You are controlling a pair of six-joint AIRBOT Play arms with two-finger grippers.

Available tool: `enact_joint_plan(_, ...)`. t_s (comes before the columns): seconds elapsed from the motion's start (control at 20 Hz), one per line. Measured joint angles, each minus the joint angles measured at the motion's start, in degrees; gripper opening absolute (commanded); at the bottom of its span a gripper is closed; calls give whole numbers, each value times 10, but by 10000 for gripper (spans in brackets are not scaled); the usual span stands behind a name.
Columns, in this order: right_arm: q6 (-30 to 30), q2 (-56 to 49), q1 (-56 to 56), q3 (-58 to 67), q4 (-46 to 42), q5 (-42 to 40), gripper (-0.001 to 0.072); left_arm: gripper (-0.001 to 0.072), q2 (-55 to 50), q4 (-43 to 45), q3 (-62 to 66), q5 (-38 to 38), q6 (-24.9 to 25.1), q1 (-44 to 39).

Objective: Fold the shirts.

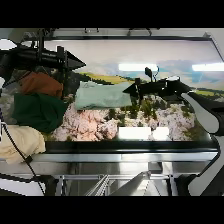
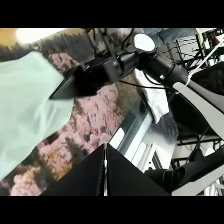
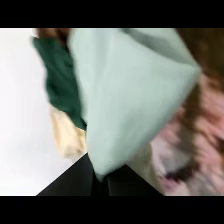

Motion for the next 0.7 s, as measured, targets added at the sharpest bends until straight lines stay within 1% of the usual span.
enact_joint_plan(0.1,-1,38,-31,1,10,3,14,2,0,0,0,-8,-1,-2)
enact_joint_plan(0.25,42,120,-119,18,-20,-4,14,2,0,0,0,-19,-1,-3)
enact_joint_plan(0.35,98,167,-197,43,-74,-14,15,2,0,0,0,-24,-1,-3)
enact_joint_plan(0.45,159,203,-285,80,-121,-4,15,2,0,0,0,-25,-1,-5)
enact_joint_plan(0.55,213,226,-372,120,-167,18,15,2,0,0,0,-28,-1,-5)
enact_joint_plan(0.7,284,246,-492,177,-212,65,15,2,0,0,0,-29,-1,-6)
